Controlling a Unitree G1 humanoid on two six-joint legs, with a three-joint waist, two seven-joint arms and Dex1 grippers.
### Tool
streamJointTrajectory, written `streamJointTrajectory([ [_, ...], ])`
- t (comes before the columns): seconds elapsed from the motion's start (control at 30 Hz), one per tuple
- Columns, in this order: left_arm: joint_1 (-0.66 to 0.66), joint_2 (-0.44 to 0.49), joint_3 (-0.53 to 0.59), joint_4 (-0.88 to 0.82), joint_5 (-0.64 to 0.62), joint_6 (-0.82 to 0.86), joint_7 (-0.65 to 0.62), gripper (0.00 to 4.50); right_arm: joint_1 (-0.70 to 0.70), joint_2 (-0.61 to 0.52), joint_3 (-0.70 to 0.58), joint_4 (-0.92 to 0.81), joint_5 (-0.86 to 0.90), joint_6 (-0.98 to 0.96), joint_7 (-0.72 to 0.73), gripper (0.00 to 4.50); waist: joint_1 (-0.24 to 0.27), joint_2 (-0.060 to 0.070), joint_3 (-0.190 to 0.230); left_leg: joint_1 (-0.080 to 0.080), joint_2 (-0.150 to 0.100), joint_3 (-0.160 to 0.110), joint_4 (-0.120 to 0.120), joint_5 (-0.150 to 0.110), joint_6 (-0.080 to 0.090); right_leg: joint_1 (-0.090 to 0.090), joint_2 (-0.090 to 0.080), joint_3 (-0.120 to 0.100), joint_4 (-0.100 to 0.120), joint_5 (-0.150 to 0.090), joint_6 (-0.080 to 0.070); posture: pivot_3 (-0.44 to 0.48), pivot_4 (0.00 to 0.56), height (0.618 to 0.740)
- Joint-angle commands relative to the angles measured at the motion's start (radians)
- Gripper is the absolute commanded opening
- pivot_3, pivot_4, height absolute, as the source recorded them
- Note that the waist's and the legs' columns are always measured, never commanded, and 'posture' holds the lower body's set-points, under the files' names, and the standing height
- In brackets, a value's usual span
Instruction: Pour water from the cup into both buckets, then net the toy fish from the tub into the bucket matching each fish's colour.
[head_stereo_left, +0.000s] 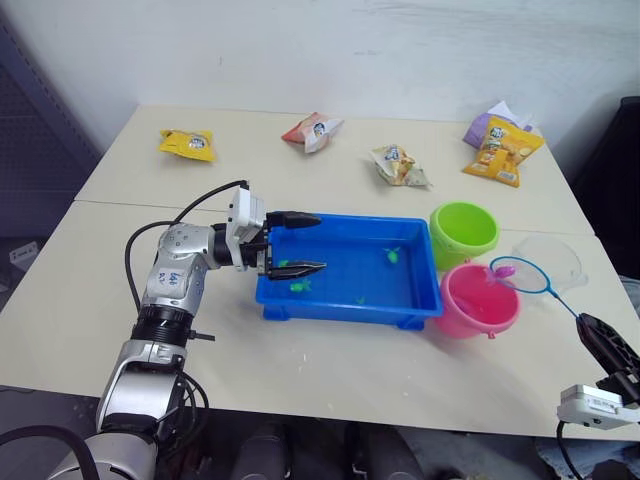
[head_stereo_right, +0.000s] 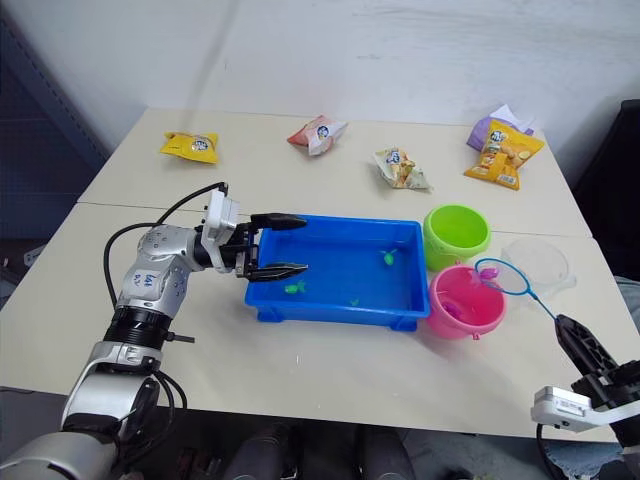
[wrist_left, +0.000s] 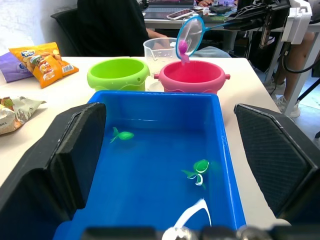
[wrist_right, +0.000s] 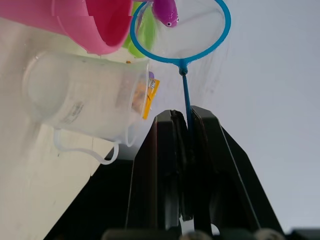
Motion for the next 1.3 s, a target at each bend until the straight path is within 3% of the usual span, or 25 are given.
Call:
streamJointTrajectory([
  [0.03, -0.006, -0.001, 0.001, -0.028, -0.006, -0.003, -0.006, 4.41, 0.025, -0.011, 0.004, -0.020, -0.013, 0.049, -0.058, 0.00, 0.000, 0.000, 0.000, 0.000, 0.000, 0.000, 0.000, 0.000, 0.000, 0.000, 0.000, 0.000, 0.000, 0.000, 0.000, 0.000, 0.150, 0.738],
  [0.13, 0.001, -0.008, -0.006, -0.037, -0.007, 0.003, -0.008, 4.41, 0.049, -0.025, 0.047, -0.024, -0.013, 0.040, -0.069, 0.00, -0.001, 0.000, 0.000, 0.000, 0.000, 0.000, 0.000, 0.000, 0.000, 0.000, 0.000, 0.000, 0.000, 0.000, 0.000, 0.000, 0.150, 0.738],
  [0.57, 0.020, -0.004, -0.005, -0.078, -0.010, 0.030, -0.004, 4.41, 0.089, -0.030, -0.011, -0.160, 0.094, 0.150, -0.006, 0.00, -0.001, 0.000, 0.000, 0.002, 0.000, -0.001, -0.001, 0.000, 0.000, 0.002, 0.000, 0.000, -0.001, 0.000, 0.000, 0.000, 0.150, 0.738],
  [0.6, 0.022, -0.002, -0.004, -0.081, -0.010, 0.032, -0.003, 4.41, 0.082, -0.029, -0.006, -0.170, 0.176, 0.156, 0.033, 0.00, -0.001, 0.000, 0.000, 0.002, 0.000, -0.001, -0.001, 0.000, 0.000, 0.002, 0.000, 0.000, -0.001, 0.000, 0.000, 0.000, 0.150, 0.738],
  [0.77, 0.034, 0.029, 0.010, -0.085, -0.007, 0.039, -0.002, 4.41, 0.067, -0.126, 0.209, -0.377, 0.979, 0.340, 0.461, 0.00, -0.019, -0.001, 0.001, 0.008, 0.001, -0.001, -0.003, -0.001, 0.001, 0.008, 0.000, 0.000, -0.002, 0.000, 0.000, 0.000, 0.150, 0.738],
  [0.9, 0.037, 0.046, 0.015, -0.084, -0.009, 0.042, 0.001, 4.41, -0.030, -0.177, 0.255, -0.548, 1.305, 0.667, 0.578, 0.00, -0.026, -0.001, 0.001, 0.011, 0.002, -0.001, -0.003, -0.001, 0.001, 0.010, 0.000, 0.000, -0.001, 0.000, 0.000, 0.000, 0.150, 0.738],
  [1.0, 0.045, 0.057, 0.016, -0.092, -0.009, 0.047, 0.005, 4.41, -0.166, -0.231, 0.320, -0.635, 1.653, 1.012, 0.535, 0.00, -0.021, -0.001, 0.001, 0.011, 0.002, -0.003, -0.003, -0.001, 0.002, 0.012, 0.000, -0.001, -0.003, 0.000, 0.000, 0.000, 0.150, 0.738],
  [1.13, 0.055, 0.062, 0.017, -0.107, -0.008, 0.053, 0.015, 4.41, -0.345, -0.298, 0.396, -0.665, 1.965, 1.371, 0.405, 0.00, -0.017, -0.001, 0.001, 0.009, 0.002, -0.005, -0.003, -0.001, 0.002, 0.012, -0.001, -0.003, -0.005, 0.000, 0.000, 0.000, 0.150, 0.738],
  [1.2, 0.063, 0.067, 0.020, -0.117, -0.008, 0.056, 0.020, 4.41, -0.466, -0.307, 0.444, -0.651, 2.025, 1.488, 0.327, 0.00, -0.017, -0.001, 0.001, 0.007, 0.002, -0.006, -0.003, -0.002, 0.002, 0.010, -0.002, -0.003, -0.005, 0.000, 0.000, 0.000, 0.150, 0.738],
  [1.3, 0.084, 0.078, 0.027, -0.139, -0.012, 0.065, 0.032, 4.41, -0.607, -0.303, 0.475, -0.583, 2.358, 1.607, 0.193, 0.00, -0.018, -0.001, 0.001, 0.004, 0.002, -0.006, -0.002, -0.002, 0.003, 0.007, -0.003, -0.003, -0.005, 0.000, 0.000, 0.000, 0.150, 0.738],
])
